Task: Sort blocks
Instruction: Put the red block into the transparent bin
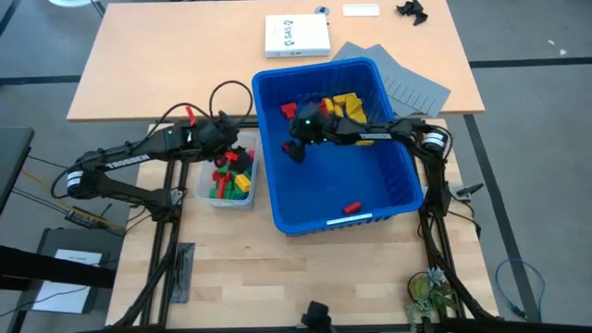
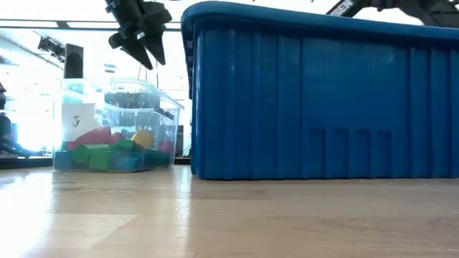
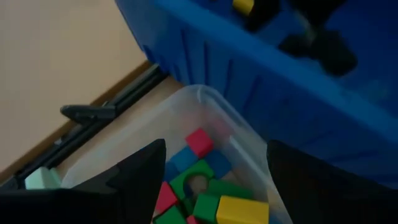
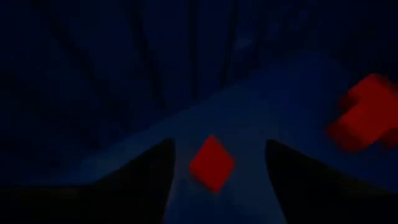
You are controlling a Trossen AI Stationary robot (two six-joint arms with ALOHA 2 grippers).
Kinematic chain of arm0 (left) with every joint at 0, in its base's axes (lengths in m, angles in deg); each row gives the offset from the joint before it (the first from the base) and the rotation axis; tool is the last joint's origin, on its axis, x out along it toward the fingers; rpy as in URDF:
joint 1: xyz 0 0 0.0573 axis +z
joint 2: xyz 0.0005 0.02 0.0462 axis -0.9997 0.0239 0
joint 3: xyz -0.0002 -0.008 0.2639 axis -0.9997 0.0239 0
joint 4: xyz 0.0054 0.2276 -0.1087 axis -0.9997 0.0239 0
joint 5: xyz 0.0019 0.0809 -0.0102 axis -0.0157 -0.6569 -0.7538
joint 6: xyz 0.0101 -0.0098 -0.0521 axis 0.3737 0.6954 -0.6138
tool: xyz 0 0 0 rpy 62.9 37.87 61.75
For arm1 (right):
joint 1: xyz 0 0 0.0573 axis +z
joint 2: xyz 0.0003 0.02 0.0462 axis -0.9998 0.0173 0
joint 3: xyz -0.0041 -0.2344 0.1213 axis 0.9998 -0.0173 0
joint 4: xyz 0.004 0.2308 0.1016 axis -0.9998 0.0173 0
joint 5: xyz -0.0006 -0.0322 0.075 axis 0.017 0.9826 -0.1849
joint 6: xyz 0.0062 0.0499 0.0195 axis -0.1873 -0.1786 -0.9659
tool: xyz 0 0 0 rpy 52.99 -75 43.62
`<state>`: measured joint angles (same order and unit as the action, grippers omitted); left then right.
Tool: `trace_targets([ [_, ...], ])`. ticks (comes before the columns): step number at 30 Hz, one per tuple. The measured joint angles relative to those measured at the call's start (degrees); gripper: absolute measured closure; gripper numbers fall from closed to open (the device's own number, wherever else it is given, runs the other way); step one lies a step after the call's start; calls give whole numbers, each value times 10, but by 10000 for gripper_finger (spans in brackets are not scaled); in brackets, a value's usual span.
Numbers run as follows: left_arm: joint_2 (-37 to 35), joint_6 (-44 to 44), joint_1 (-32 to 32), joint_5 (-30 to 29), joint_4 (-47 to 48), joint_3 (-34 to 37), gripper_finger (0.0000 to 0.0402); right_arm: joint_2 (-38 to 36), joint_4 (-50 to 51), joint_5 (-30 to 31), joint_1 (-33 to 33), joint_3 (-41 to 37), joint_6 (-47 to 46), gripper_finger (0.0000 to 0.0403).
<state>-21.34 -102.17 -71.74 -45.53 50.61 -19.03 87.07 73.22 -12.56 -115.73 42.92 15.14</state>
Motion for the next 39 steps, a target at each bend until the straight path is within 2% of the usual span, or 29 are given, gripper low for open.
trace_targets([
  [3, 2, 6, 0, -1, -29, 0, 113, 16, 21, -24, 0, 13, 1, 164],
  [11, 3, 10, 0, 0, -92, 0, 113, 31, -6, -26, 0, 16, -29, 174],
  [22, 3, 8, -2, 0, -109, 0, 113, 95, -41, 18, 8, 14, -46, 174],
  [29, 3, 9, -2, 0, -109, 0, 113, 102, -69, 33, 2, 14, -27, 181],
  [32, 3, 9, -2, 0, -110, 0, 113, 102, -72, 32, -1, 14, -24, 211],
  [36, 3, 9, -2, 0, -110, 0, 113, 102, -74, -8, -7, 14, -11, 293],
  [39, 3, 9, -2, 0, -110, 0, 113, 101, -73, -8, -6, 15, 49, 326],
])
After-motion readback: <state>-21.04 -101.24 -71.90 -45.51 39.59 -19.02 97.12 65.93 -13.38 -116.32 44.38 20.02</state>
